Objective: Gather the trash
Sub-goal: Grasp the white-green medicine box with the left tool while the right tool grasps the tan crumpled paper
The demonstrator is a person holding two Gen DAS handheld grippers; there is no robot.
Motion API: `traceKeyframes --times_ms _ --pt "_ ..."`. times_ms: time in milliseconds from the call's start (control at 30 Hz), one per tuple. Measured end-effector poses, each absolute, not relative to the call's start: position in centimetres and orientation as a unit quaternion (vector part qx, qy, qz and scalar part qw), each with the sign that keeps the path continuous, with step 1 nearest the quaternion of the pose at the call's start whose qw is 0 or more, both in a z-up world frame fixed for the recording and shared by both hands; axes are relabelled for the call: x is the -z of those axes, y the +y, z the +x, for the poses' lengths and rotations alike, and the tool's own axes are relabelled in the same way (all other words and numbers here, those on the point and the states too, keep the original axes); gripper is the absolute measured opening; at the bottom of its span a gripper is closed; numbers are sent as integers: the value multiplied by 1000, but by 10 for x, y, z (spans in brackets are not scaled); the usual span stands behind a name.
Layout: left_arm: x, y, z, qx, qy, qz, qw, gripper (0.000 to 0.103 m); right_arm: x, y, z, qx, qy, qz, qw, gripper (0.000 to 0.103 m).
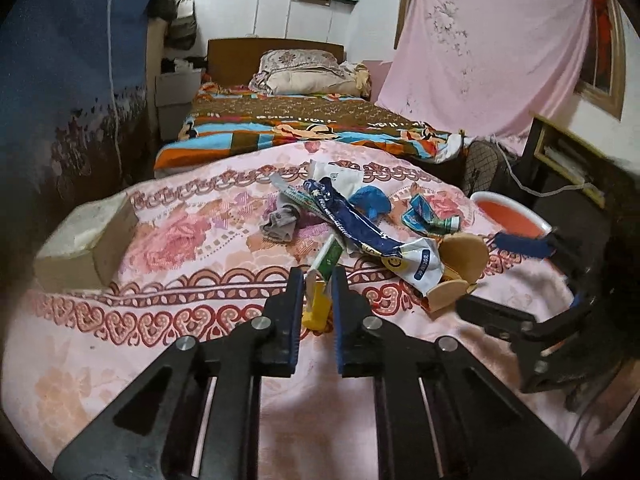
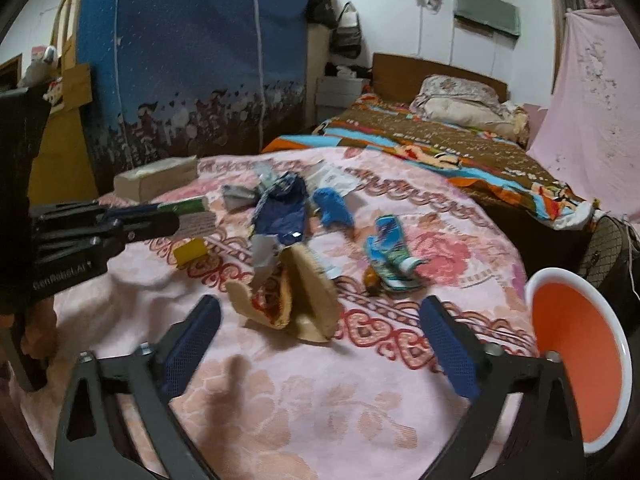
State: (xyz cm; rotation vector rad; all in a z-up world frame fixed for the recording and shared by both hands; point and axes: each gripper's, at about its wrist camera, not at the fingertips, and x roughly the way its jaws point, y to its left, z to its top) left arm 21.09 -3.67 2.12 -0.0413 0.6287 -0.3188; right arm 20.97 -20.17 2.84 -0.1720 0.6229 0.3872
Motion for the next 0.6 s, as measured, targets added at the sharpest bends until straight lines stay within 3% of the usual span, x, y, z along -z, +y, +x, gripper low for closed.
traceKeyframes --times_ms 33,167,233,367,433,600 --pt "-20 -33 213 159 312 -33 936 0 -27 -198 213 -197 313 -82 925 80" --pt "-13 -13 220 167 326 -98 925 0 -22 -192 221 -213 335 -79 914 67" --pt "-10 -3 221 168 327 -127 921 0 -20 -192 222 -218 340 -77 912 53" --pt "-6 7 219 170 323 -164 916 0 -20 -196 219 -227 341 -57 911 41" --pt "-6 10 217 174 318 -176 915 0 -19 -200 218 -237 344 -39 908 29" --pt "-7 11 215 180 309 -182 916 0 -18 -205 216 -247 346 -14 905 18"
